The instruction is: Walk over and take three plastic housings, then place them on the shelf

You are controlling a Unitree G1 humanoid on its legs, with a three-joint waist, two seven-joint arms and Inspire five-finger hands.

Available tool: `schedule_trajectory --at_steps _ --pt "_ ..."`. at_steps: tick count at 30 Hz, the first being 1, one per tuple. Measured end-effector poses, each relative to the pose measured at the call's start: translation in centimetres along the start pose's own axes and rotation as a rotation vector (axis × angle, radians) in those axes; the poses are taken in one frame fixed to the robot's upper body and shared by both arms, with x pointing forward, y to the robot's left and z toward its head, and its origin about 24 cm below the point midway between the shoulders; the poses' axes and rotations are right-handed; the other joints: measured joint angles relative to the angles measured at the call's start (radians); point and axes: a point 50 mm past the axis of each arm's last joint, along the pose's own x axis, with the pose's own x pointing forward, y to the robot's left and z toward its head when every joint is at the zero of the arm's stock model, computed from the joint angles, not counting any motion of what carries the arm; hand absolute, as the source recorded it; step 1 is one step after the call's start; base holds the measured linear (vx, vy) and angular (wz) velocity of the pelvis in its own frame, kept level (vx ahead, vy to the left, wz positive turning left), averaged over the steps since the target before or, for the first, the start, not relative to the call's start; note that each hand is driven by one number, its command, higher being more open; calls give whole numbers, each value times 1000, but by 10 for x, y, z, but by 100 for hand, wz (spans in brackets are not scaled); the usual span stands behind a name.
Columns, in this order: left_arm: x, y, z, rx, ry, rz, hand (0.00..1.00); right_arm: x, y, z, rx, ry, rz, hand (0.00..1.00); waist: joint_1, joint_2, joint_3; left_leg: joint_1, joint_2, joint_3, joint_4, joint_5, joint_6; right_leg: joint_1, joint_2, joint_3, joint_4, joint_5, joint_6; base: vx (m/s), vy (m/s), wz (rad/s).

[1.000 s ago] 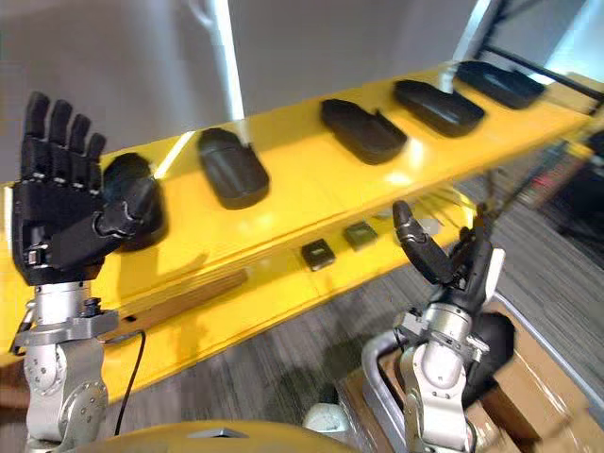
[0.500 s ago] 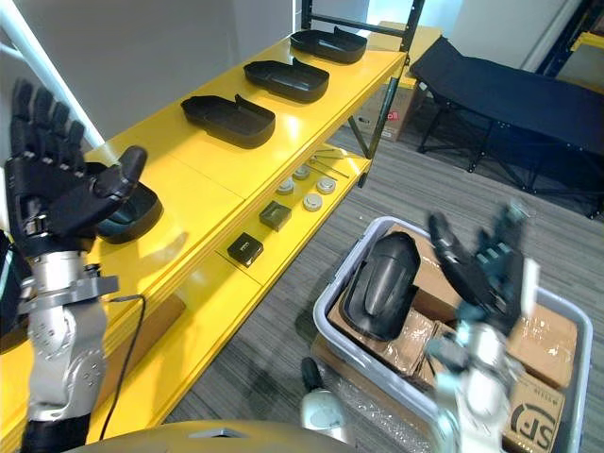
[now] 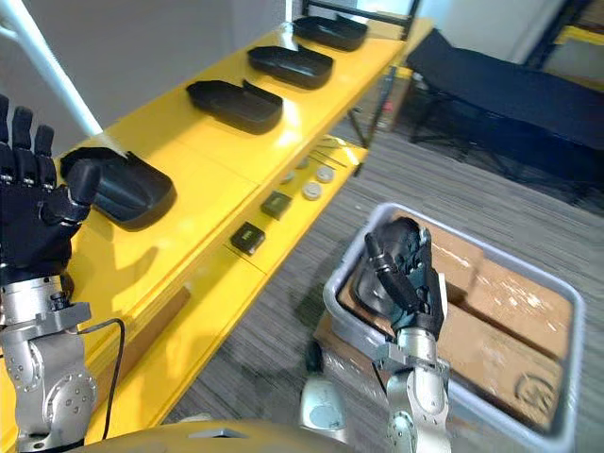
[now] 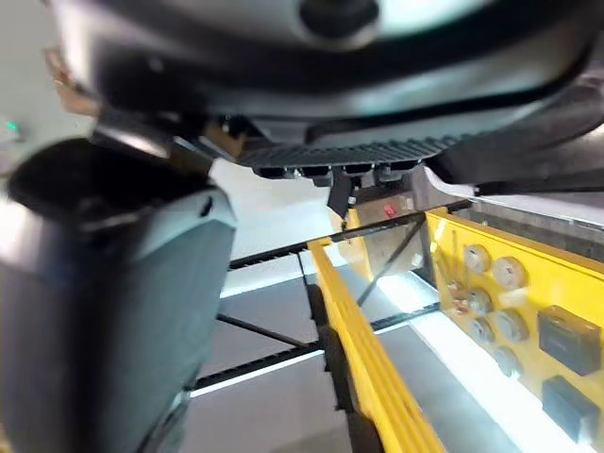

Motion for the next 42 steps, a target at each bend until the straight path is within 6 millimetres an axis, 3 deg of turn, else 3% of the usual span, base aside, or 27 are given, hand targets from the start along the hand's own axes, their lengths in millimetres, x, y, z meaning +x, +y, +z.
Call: schedule_trajectory --at_steps 1,2,4,5,6,8,9,11,13,15,17,18,20,23,27,31,34,36,38,42 --pt "-2 2 -1 -1 16 13 100 6 5 -2 4 -8 12 100 4 2 1 -1 4 6 3 5 3 -4 -29 -56 106 -80 -22 -228 10 -37" --pt "-6 8 0 7 27 39 100 18 18 -9 8 -9 40 100 22 6 0 -5 18 23 11 13 5 13 -86 -142 246 -168 -18 -138 5 -34" --pt "-8 15 1 -26 17 82 100 34 47 -20 4 5 117 100 74 12 -5 -58 68 51 70 15 1 71 -173 -227 336 -239 -5 -124 -48 -48" --pt "-10 17 2 -38 9 99 100 36 57 -21 -3 6 154 100 90 13 -5 -81 84 57 91 15 1 89 -193 -240 339 -250 9 -108 -169 -48" --pt "-13 22 3 -47 -3 134 100 37 76 -22 -9 2 226 100 112 13 -5 -134 117 60 145 15 0 132 -209 -254 301 -260 54 -98 -266 -36" --pt "-19 27 1 -76 4 184 100 35 97 -24 4 18 318 100 134 -1 -10 -194 170 64 214 13 -2 223 -186 -256 132 -234 193 -83 -330 -34" --pt "-24 29 -3 -107 16 225 100 34 104 -27 -19 52 364 100 136 8 -6 -210 212 73 243 19 -14 264 -130 -264 37 -262 212 -71 -383 -45" --pt "-37 25 -11 -155 58 276 100 28 96 -34 -65 114 369 100 113 47 -9 -209 283 69 260 38 -38 306 -49 -277 -41 -258 187 -56 -317 -28" --pt "-45 14 -21 -207 119 269 100 10 67 -39 -103 177 302 100 71 46 -11 -206 333 110 264 113 -31 352 12 -290 -127 -235 150 -41 -250 -3" --pt "-46 2 -27 -216 149 235 100 2 45 -34 -128 176 239 100 45 43 -10 -210 349 174 264 172 -28 351 27 -285 -164 -217 126 -19 -211 -21" --pt "-47 -7 -31 -205 174 196 100 1 28 -26 -156 153 186 100 15 42 -9 -215 330 158 252 177 -53 349 25 -265 -184 -208 112 -19 -104 -36" --pt "-48 -14 -34 -228 193 179 100 2 19 -18 -186 123 157 100 14 47 -10 -216 276 106 208 154 -73 341 19 -247 -194 -198 107 -15 39 -49" --pt "-49 -19 -37 -243 215 156 100 4 12 -12 -221 101 126 100 9 60 -19 -188 178 69 67 160 -49 323 3 -232 -189 -189 119 -2 95 -40" --pt "-51 -17 -41 -234 259 153 100 5 11 -13 -277 98 101 100 7 61 -28 -149 120 58 -49 186 -57 317 -14 -236 -211 -168 145 25 76 3" --pt "-66 -15 -66 -125 449 124 100 9 11 -20 -307 140 75 100 19 61 -36 -140 71 41 -105 205 -40 322 -54 -257 -217 -149 166 -10 110 21" --pt "-100 -9 -105 3 760 87 100 39 6 -32 -369 178 33 100 28 51 -35 -179 28 13 -111 214 -22 294 -97 -286 -201 -131 176 -47 127 22" --pt "-113 -8 -118 4 848 74 100 64 1 -29 -407 163 -29 100 44 30 -10 -236 10 -10 -96 223 -7 250 -124 -308 -174 -130 177 -89 98 30" --pt "-113 -11 -119 -25 852 41 100 90 -5 -17 -449 116 -103 100 52 28 36 -267 7 -36 -61 219 4 241 -137 -325 -152 -130 177 -121 75 36" --pt "-111 -21 -122 -73 853 -19 100 126 -15 16 -496 15 -237 100 75 47 80 -333 8 -53 6 204 23 210 -149 -333 -132 -127 178 -151 87 24" --pt "-114 -36 -123 -105 860 -90 100 161 -19 66 -496 -113 -311 100 99 78 143 -401 21 -62 86 182 37 181 -149 -333 -130 -108 180 -142 79 3"
